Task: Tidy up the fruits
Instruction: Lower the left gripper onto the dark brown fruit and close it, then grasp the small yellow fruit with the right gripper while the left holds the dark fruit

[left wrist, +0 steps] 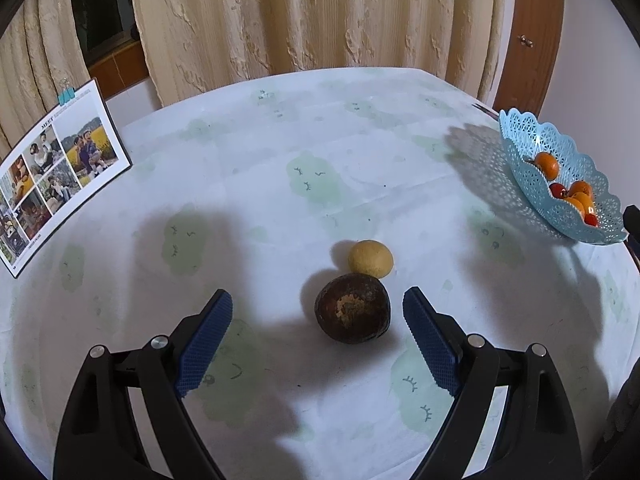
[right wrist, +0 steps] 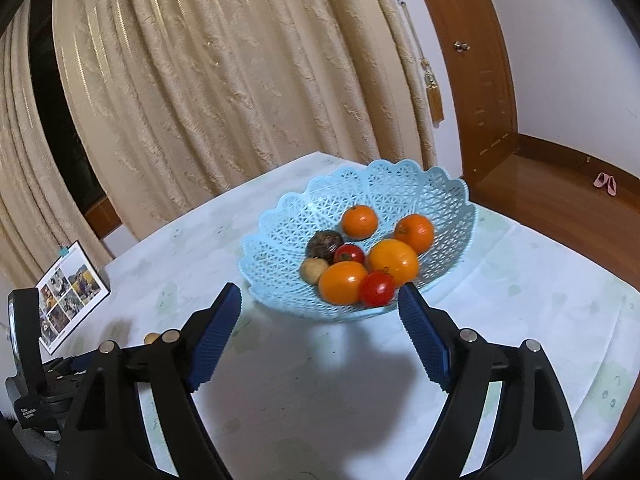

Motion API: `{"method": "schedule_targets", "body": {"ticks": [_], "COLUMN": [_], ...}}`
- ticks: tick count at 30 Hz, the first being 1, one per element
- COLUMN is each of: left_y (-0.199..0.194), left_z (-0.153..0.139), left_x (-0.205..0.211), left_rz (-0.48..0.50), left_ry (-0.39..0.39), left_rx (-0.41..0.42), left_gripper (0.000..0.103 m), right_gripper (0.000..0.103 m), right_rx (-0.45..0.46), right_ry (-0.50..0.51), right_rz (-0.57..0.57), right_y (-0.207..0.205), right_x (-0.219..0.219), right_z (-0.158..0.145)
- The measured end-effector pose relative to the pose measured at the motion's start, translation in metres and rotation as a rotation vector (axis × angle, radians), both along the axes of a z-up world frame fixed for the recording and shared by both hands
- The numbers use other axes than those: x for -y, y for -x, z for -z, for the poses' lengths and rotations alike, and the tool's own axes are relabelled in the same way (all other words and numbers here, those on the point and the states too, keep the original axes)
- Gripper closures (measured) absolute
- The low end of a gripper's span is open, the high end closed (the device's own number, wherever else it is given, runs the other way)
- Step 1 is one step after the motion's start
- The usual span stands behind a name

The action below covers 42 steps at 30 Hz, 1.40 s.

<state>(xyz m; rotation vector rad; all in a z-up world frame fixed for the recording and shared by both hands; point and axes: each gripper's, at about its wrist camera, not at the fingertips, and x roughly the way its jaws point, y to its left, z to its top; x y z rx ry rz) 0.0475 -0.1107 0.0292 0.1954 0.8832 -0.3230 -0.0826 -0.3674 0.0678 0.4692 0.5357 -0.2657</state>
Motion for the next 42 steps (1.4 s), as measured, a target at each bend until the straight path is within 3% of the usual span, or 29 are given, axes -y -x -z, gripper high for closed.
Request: {"method": "schedule_targets", "body": {"ticks": [16,25,31,42], "left_y": [-0.005,-0.006,-0.005,0.007], "left_z": [0.013,0.02,0.019,-0.006], "left_x": [0.001,0.005,0.003,-0.017], "left_rz": [0.005,0.029,0.04,0.014], "left_ry": [-0.002,0.014,0.035,0.041], "left_rx": [-0.022,-0.044,-0.041,0.018], "left_gripper": [0.017,0.038,0.061,0.061], "right_gripper": [0.018,0.018,0.018,0.018], "right_rx": [-0.001,-0.005,-0.004,-0.014], "right_ry": [0.035,0.038,0.046,0.089], "right_rz": [-0.047,-0.067,-0.08,-0.199], "right_y": [-0.007,-0.009,-0.01,-0.024], "right_x": [-0.019,-0.025,-0.029,-0.055], "right_z": [-0.001,0.001,0.0,-0.009]}}
